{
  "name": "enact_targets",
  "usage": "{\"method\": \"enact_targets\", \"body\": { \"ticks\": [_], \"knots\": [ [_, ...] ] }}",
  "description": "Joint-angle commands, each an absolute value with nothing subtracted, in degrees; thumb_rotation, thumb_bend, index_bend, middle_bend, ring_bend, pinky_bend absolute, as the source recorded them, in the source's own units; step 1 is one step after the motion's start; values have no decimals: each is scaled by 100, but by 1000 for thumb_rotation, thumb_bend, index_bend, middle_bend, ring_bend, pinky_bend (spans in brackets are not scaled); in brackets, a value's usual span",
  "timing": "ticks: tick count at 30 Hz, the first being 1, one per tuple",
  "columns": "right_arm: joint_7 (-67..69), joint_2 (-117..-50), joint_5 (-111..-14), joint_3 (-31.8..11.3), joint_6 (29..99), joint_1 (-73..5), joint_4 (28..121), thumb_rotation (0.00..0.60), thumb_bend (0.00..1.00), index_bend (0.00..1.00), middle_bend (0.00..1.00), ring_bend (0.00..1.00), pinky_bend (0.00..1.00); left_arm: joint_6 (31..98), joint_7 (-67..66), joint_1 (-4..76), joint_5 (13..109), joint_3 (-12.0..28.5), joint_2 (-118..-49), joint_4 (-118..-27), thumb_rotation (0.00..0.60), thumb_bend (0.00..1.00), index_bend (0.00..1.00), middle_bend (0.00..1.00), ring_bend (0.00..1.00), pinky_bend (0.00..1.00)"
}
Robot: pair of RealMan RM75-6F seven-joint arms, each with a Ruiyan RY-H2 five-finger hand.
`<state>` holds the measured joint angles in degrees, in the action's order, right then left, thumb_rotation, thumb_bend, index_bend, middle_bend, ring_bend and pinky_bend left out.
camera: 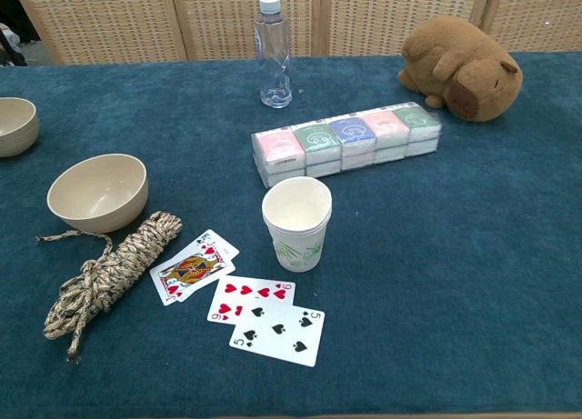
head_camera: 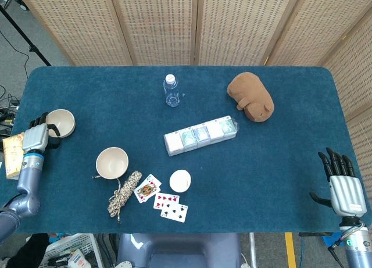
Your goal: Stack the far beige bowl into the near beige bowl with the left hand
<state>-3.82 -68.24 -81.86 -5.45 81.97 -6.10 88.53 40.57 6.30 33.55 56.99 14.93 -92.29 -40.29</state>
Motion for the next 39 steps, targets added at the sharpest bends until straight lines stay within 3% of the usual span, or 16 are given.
{"method": "enact_targets", "body": {
  "ticks": [1, 9, 16, 25, 39],
  "knots": [
    [-386, -6825, -8198, -535, 8197, -610, 8859, 600, 0, 0, 0, 0, 0, 4241, 660, 3301, 5821, 1489, -9145, -4200, 600, 525, 707, 0, 0, 0],
    [-409, -6828, -8197, -522, 8182, -615, 8878, 600, 0, 0, 0, 0, 0, 4875, 747, 3126, 6215, 1453, -8769, -4990, 600, 529, 753, 0, 0, 0],
    [-403, -6822, -8190, -522, 8179, -616, 8891, 600, 0, 0, 0, 0, 0, 5612, 728, 2941, 6773, 1344, -8260, -6258, 600, 530, 764, 0, 0, 0],
    [-381, -6805, -8177, -521, 8166, -617, 8891, 600, 0, 0, 0, 0, 0, 6145, 901, 2673, 8053, 733, -7256, -8322, 600, 529, 766, 0, 0, 0],
    [-332, -6770, -8188, -520, 8184, -608, 8915, 600, 0, 0, 0, 0, 0, 6651, 290, 2269, 8824, 17, -6960, -9067, 600, 527, 766, 0, 0, 0]
  ]
}}
